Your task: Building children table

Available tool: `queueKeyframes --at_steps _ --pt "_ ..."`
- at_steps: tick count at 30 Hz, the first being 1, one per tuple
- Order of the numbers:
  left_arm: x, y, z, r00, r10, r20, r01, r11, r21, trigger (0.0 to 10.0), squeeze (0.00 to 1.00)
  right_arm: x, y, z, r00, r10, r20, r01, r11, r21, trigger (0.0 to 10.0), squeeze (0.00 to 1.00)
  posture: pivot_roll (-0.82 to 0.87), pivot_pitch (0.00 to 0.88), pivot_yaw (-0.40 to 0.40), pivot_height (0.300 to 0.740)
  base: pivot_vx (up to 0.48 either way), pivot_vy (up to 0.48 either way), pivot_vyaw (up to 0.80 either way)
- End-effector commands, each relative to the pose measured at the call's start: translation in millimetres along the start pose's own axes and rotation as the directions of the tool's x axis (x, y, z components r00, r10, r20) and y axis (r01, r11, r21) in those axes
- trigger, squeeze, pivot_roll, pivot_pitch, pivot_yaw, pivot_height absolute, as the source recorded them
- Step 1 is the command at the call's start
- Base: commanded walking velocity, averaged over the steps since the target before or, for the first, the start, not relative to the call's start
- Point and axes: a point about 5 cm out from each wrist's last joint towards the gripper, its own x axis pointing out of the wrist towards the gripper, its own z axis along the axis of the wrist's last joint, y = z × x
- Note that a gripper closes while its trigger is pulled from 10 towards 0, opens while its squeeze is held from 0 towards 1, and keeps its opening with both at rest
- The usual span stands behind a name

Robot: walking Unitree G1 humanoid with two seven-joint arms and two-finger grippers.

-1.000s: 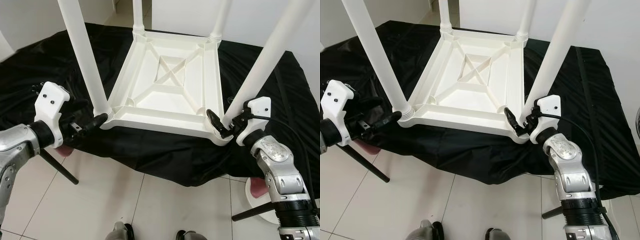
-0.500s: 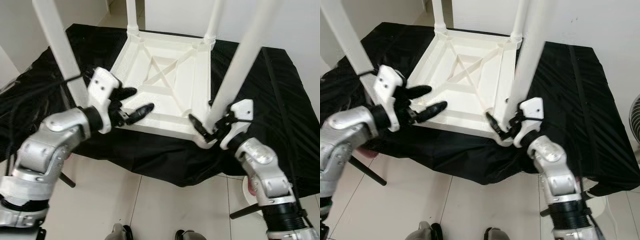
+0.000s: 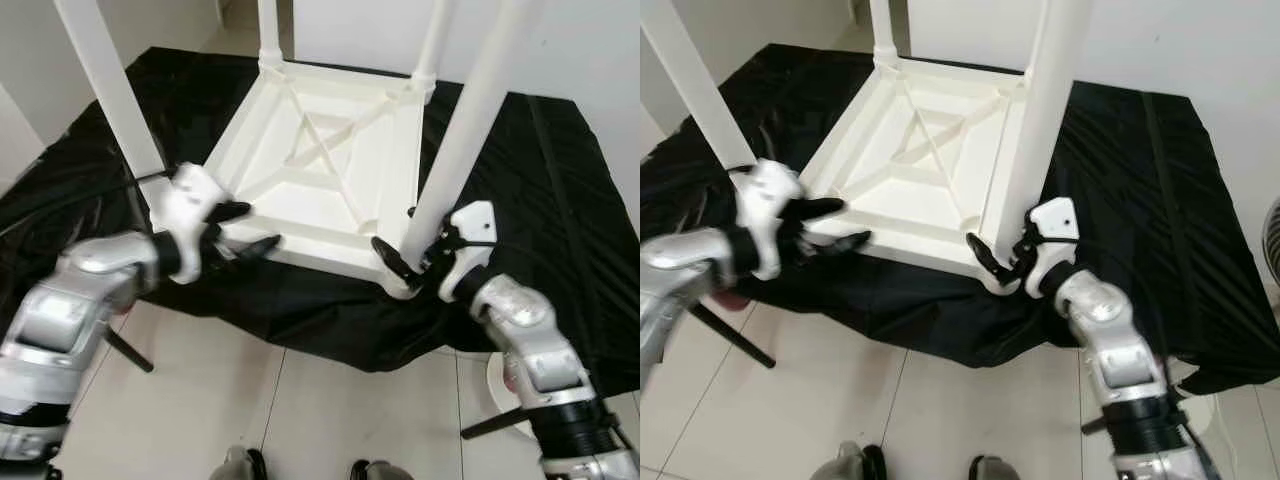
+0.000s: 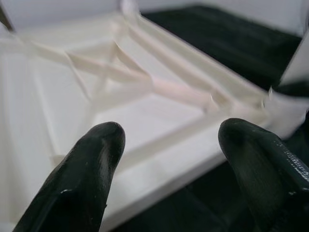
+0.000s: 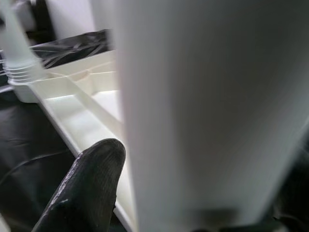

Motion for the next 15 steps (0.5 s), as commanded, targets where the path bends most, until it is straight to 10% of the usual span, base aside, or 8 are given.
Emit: queueKeyframes --at_steps 1,7,15 --pt "-7.3 -8.7 1.8 0.998 -0.058 -0.006 0.058 0.998 0.003 10.0 0.0 -1.0 -7.2 1.6 1.0 -0.012 -0.003 0.012 1.0 -0.015 10.0 0.0 -0.06 0.125 0.034 0.74 0.0 0.0 0.0" --pt "-39.6 -22.0 -46.2 0.969 0.003 -0.247 0.008 0.999 0.043 10.0 0.0 3.2 -10.1 -0.2 0.999 -0.044 0.005 0.044 0.999 -0.008 10.0 0.0 -0.06 0.116 0.037 0.74 0.0 0.0 0.0" --pt "-9.3 -52.4 -42.6 0.995 0.036 -0.089 -0.037 0.999 -0.002 10.0 0.0 16.7 -12.5 -2.1 1.0 -0.012 0.018 0.011 0.999 0.034 10.0 0.0 -0.03 0.099 0.015 0.74 0.0 0.0 0.0"
